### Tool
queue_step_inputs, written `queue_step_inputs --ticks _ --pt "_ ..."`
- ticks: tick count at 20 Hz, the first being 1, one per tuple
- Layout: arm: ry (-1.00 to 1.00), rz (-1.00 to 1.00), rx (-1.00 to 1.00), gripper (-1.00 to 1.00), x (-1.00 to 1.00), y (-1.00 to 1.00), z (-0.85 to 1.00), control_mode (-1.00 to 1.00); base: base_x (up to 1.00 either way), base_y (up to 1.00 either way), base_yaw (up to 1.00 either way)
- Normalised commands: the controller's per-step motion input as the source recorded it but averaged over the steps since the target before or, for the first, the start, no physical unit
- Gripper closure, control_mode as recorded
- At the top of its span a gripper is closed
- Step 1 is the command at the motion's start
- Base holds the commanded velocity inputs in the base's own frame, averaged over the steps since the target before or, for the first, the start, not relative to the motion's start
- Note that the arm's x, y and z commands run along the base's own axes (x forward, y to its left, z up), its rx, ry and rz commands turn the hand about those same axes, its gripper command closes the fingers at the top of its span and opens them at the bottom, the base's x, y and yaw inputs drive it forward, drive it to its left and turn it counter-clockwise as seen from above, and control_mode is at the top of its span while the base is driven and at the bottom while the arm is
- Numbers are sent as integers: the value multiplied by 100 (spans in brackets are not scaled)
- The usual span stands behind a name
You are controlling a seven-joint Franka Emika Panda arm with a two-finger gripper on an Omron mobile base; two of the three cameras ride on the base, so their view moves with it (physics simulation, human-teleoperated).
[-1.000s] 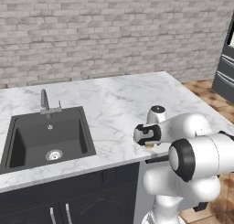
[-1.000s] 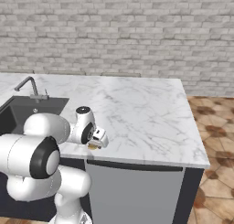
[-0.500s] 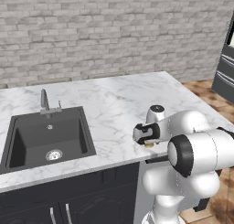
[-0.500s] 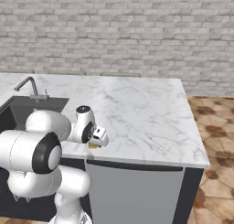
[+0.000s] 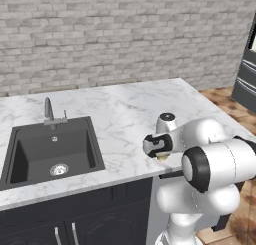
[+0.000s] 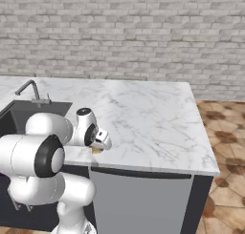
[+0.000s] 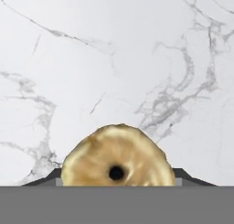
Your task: Pick the candle and candle from the dining table and place them in the open cabinet. Close the cabinet after placing the objects.
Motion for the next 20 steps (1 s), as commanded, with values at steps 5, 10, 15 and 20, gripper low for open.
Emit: queue_step_inputs --ticks 5,10,15,20 --pt "-22 0 1 100 -48 -10 18 -100 0 0 0" --pt "-30 -2 6 100 -59 -15 62 -100 0 0 0" --pt "-12 -3 9 100 -44 -8 80 -100 0 0 0" --pt "0 -1 9 100 -58 -5 60 -100 0 0 0"
